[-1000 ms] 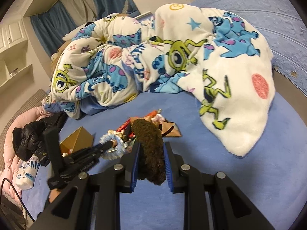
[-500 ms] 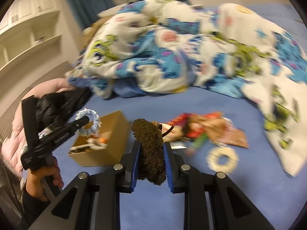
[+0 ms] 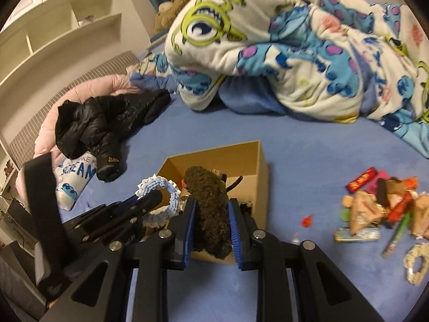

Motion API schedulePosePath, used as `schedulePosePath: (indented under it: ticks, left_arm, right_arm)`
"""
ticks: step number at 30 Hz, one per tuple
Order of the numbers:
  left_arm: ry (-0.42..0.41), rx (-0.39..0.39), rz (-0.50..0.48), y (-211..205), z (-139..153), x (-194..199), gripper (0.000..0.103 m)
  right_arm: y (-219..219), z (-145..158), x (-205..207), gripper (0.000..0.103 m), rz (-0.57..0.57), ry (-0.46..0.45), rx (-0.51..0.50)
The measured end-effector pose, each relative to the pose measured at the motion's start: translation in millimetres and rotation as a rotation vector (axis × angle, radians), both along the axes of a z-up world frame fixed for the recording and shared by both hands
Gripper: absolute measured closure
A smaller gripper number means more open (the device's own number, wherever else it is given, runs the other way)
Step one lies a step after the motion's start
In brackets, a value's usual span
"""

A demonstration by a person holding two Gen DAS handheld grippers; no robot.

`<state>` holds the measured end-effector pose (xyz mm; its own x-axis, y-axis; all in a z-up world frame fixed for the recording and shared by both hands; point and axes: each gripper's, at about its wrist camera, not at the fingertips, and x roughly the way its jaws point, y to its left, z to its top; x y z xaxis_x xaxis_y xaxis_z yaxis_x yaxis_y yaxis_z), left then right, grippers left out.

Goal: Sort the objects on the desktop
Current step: 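Carry both held items over the cardboard box and open both tools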

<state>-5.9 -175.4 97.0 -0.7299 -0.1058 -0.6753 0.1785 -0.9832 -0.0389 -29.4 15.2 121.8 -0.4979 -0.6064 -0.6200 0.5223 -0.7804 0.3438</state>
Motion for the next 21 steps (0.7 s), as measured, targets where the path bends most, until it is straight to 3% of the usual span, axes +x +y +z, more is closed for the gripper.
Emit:
schedulePosePath:
  ticks: [6, 9, 12, 15, 18, 19, 21]
  left_arm:
    - [-0.028, -0.019, 0.046, -6.2, -10.1, -7.2, 0.087]
    - [-0.055, -0.083, 0.097, -4.5, -17.9, -11.2, 0.064]
    - [-0.03, -0.096, 0.063, -1.2, -21.6, -10.5, 0.041]
    - [-0.022, -0.066, 0.076, -3.4, -22.6, -8.8, 0.037]
    - [-0.003, -0.061, 0.068, -3.6, -20.0, -7.2, 0.031]
    - [0.005, -0.069, 0.068, -2.5, -18.2, -6.6, 0.031]
    - [0.018, -0.078, 0.062, -0.6, -14.9, -6.9, 0.03]
  right_arm:
    - [-23.2, -19.0, -18.3, 0.079, -0.005, -0.026, 0.059]
    - [-32.3, -28.6, -22.2, 0.079, -0.013, -0.034, 0.08]
    - [-37.9, -34.1, -21.7, 0.075, -0.016, -0.015, 0.096]
    - [-41.2, -39.3, -19.8, 0.069, -0.007, -0.009, 0.09]
    - [-38.1, -37.5, -18.6, 0.041, -0.022, 0.009, 0.067]
    - [-36.6, -35.7, -18.8, 0.025, -0.022, 0.008, 0.048]
    - [-35.7, -30.8, -16.7, 0.023, -0.019, 0.028, 0.028]
